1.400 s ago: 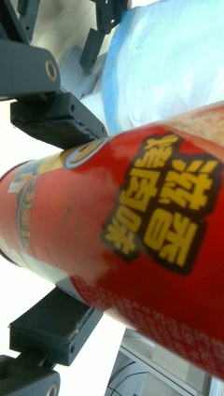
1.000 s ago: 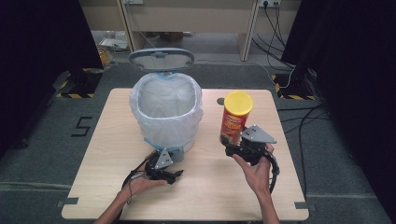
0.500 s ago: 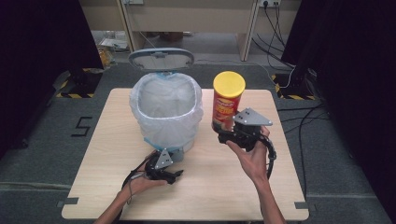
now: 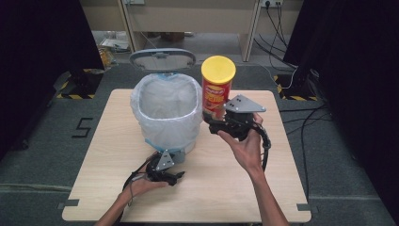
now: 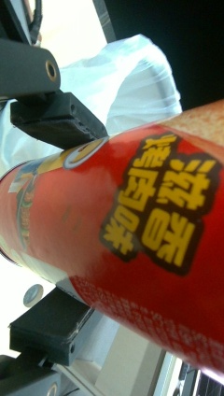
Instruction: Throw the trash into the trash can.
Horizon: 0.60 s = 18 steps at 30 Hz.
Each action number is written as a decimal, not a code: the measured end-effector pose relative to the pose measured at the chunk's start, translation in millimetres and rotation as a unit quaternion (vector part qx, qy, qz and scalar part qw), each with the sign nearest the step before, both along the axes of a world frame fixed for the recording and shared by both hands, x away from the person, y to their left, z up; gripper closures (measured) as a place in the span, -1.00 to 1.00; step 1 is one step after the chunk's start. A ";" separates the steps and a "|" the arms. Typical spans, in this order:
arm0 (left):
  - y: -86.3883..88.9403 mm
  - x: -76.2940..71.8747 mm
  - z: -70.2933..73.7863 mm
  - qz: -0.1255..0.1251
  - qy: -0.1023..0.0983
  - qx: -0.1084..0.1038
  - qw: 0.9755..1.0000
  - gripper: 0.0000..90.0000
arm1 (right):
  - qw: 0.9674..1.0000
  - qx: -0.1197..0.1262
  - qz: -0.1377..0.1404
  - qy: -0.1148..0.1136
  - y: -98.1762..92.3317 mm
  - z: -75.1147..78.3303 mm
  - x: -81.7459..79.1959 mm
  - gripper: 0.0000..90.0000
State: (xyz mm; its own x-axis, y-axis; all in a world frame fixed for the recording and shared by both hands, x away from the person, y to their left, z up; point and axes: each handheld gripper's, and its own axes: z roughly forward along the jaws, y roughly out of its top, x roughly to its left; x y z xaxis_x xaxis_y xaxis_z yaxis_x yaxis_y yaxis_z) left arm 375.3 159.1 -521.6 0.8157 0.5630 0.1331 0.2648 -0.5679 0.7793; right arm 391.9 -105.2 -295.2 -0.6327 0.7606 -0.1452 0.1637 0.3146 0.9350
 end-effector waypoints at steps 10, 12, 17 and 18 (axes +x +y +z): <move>0.2 0.0 0.0 -0.001 -0.001 0.001 1.000 -0.53 | 1.000 0.000 0.023 -0.002 26.1 22.9 9.2 -0.46; 0.5 0.2 0.3 -0.001 -0.002 0.005 1.000 -0.53 | 1.000 0.001 0.025 0.000 30.0 24.7 10.3 -0.46; 0.5 0.3 0.3 -0.002 -0.001 0.004 1.000 -0.53 | 0.999 -0.003 0.045 0.002 53.2 30.9 18.0 -0.46; 0.6 0.4 0.3 -0.002 -0.001 0.003 1.000 -0.53 | 0.999 -0.004 0.047 0.003 57.3 31.5 19.1 -0.46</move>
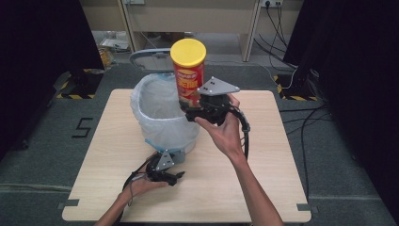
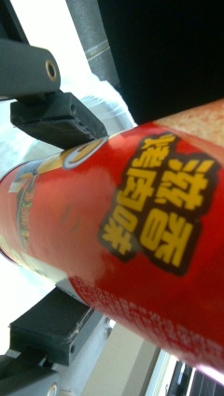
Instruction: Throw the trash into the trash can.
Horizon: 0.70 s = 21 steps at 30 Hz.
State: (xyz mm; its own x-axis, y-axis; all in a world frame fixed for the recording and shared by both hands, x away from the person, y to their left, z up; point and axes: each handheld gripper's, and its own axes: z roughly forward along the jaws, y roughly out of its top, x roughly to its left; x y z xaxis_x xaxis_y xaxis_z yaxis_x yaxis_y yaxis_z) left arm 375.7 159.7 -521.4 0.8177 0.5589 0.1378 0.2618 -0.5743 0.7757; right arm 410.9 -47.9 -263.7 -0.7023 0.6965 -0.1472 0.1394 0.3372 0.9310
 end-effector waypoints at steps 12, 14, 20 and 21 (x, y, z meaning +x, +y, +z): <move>0.2 0.2 0.2 0.000 -0.003 0.003 1.000 -0.53 | 1.000 -0.014 0.022 0.003 31.1 2.8 11.5 -0.46; 0.2 0.1 0.2 0.000 -0.003 0.002 1.000 -0.53 | 1.000 -0.016 0.021 0.005 34.5 0.3 15.8 -0.46; 0.2 0.1 0.2 0.000 -0.002 0.002 1.000 -0.53 | 1.000 -0.022 0.019 0.011 40.7 -4.8 23.4 -0.46; 0.2 0.1 0.2 0.000 -0.002 0.002 1.000 -0.53 | 1.000 -0.022 0.019 0.011 40.7 -4.8 23.4 -0.46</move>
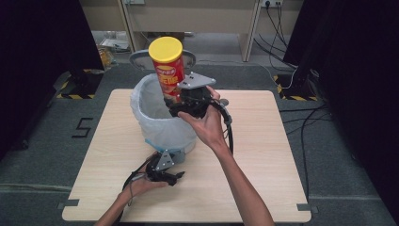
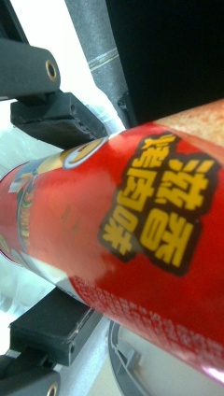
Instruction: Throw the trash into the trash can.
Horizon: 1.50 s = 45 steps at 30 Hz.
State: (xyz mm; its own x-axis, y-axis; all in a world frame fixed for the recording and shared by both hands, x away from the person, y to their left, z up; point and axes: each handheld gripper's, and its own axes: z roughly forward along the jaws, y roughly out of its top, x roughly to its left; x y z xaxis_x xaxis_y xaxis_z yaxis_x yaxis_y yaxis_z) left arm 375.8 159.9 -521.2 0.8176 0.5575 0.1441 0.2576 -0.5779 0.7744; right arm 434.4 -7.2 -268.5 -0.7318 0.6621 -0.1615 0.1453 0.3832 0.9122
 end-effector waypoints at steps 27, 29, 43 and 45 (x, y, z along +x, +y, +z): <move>0.0 -0.1 -0.2 0.000 0.002 -0.002 1.000 -0.53 | 0.995 -0.030 0.011 0.089 8.6 -40.0 17.5 -0.46; 0.2 0.1 -0.2 -0.001 0.003 -0.003 1.000 -0.53 | 0.995 -0.022 0.011 0.098 4.6 -40.3 18.4 -0.47; -0.1 -0.2 -0.4 0.000 0.002 -0.005 1.000 -0.52 | 0.998 0.044 -0.001 0.044 -37.1 -20.1 -6.5 -0.65; -0.3 -0.3 -0.4 0.001 0.002 -0.005 1.000 -0.52 | 0.998 0.049 -0.013 0.040 -46.7 -20.1 -8.1 -0.64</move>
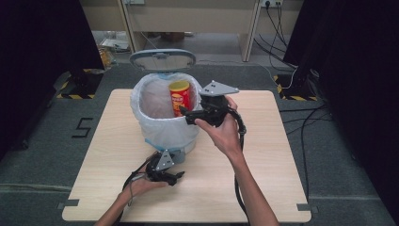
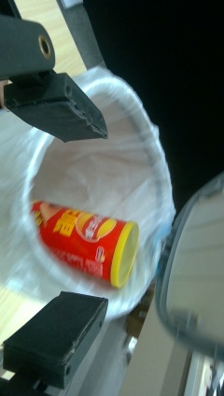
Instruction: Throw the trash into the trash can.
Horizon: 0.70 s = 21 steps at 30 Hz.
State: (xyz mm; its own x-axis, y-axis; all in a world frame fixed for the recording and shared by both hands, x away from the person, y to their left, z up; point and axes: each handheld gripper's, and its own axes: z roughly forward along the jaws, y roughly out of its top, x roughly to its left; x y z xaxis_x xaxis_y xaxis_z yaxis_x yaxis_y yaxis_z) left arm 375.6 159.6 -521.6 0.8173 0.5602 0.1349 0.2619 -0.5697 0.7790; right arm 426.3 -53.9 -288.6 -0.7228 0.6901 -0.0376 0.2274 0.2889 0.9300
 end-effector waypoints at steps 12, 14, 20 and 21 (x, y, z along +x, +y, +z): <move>0.4 0.4 0.2 -0.001 -0.002 0.001 1.000 -0.52 | 0.998 0.009 -0.055 0.002 -61.8 -19.7 -4.8 -0.62; 0.2 0.2 0.2 -0.001 -0.002 0.002 1.000 -0.52 | 0.998 0.012 -0.060 0.003 -71.2 -22.8 -7.3 -0.61; 0.1 0.2 0.0 0.000 -0.004 0.002 1.000 -0.52 | 0.997 0.014 -0.075 0.005 -88.2 -31.5 -12.5 -0.60; 0.0 0.1 -0.1 0.000 -0.004 0.002 1.000 -0.52 | 0.997 0.015 -0.078 0.008 -91.0 -33.7 -13.4 -0.60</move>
